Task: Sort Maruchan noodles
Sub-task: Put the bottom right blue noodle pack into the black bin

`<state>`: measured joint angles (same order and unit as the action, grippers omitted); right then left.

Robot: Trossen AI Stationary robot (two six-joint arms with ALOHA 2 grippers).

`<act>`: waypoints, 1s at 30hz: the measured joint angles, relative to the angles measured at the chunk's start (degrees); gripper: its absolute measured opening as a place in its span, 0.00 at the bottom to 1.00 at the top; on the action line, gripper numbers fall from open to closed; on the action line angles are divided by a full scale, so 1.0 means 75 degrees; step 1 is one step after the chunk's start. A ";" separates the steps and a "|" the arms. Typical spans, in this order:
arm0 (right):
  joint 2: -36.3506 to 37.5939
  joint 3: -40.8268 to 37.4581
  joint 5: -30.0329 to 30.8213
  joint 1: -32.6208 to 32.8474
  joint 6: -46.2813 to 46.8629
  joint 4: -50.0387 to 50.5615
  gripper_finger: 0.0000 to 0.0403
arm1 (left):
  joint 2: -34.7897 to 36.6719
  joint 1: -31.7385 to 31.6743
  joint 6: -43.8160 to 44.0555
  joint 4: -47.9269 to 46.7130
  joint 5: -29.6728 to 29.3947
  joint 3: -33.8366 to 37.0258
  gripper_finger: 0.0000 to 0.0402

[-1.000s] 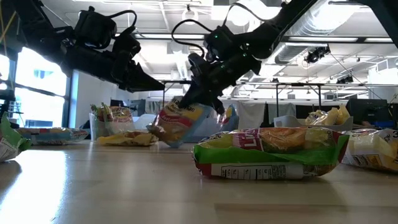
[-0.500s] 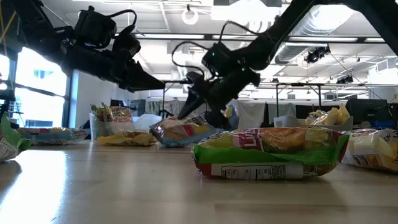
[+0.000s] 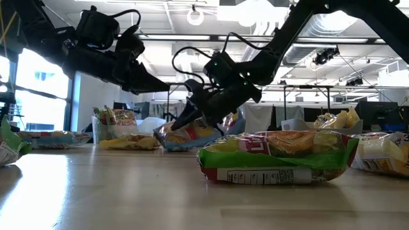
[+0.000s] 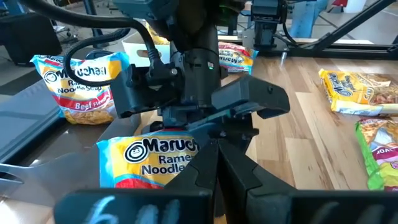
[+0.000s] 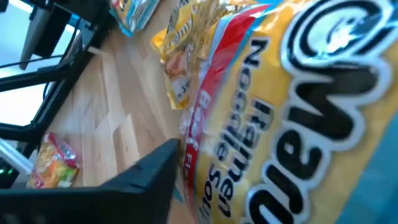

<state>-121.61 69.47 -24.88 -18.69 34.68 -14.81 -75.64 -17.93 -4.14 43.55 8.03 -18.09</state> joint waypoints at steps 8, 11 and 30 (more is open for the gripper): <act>-0.0002 0.0000 0.0084 0.0049 0.0173 -0.0425 0.10 | 0.0000 -0.0003 -0.0026 -0.0018 0.0000 0.0000 0.00; 0.0021 0.0000 0.0087 0.0049 0.0185 -0.0487 0.08 | 0.0000 -0.0003 -0.0026 -0.0029 0.0000 0.0000 0.00; 0.2154 0.2620 0.2477 -0.0777 -0.0377 0.6016 0.06 | 0.0000 -0.0003 -0.0079 0.0037 -0.0006 0.0000 0.00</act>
<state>-105.45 89.12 -6.31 -24.52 31.85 30.32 -75.63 -17.96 -4.73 43.82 7.99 -18.09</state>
